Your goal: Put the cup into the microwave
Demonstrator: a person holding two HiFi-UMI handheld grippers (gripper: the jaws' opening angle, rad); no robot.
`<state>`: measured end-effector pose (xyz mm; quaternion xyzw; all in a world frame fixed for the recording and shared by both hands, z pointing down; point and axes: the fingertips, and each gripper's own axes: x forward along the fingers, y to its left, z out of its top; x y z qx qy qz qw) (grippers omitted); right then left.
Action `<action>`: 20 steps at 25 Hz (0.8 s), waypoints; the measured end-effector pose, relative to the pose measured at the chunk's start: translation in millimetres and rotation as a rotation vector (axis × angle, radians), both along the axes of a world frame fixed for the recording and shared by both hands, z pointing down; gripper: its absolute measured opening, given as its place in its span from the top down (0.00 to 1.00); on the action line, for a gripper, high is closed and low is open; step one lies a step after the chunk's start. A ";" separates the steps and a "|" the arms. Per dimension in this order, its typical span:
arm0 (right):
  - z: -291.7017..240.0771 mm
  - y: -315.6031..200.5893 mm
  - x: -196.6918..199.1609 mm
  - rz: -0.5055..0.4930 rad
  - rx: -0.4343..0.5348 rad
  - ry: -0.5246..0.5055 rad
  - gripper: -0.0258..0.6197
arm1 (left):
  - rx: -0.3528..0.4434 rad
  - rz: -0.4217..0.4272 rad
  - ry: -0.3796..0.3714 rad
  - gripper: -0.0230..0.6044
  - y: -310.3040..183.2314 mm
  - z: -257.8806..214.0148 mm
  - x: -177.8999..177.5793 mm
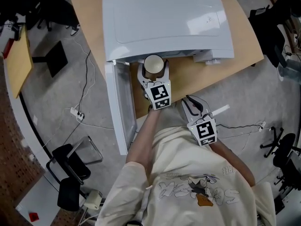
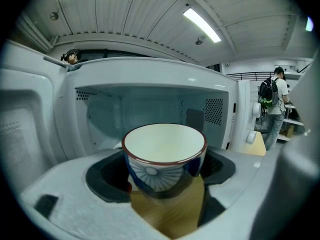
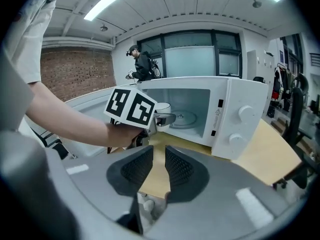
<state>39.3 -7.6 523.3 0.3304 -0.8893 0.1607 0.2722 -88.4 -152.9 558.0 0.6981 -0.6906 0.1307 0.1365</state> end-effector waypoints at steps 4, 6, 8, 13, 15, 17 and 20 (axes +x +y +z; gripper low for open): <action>-3.6 -9.0 9.9 0.051 0.008 -0.003 0.83 | 0.008 0.024 -0.003 0.33 -29.5 -4.4 2.0; -2.4 -11.6 17.3 0.079 0.005 0.002 0.83 | 0.013 0.028 -0.008 0.33 -45.8 -4.4 1.2; -1.0 -12.8 24.5 0.105 -0.001 0.009 0.83 | 0.017 0.025 -0.012 0.33 -60.4 -2.6 -1.2; 1.0 -11.1 38.7 0.160 -0.012 0.033 0.83 | 0.011 0.030 -0.013 0.33 -87.3 8.5 -5.6; 2.5 -9.2 43.6 0.179 -0.016 0.038 0.83 | 0.006 0.029 -0.013 0.33 -93.4 14.0 -7.5; 4.0 -7.2 47.9 0.193 -0.019 0.043 0.83 | 0.005 0.027 -0.011 0.33 -97.4 18.0 -7.9; 4.8 -2.0 49.4 0.198 -0.023 0.047 0.83 | 0.010 0.035 -0.013 0.33 -100.5 19.2 -4.8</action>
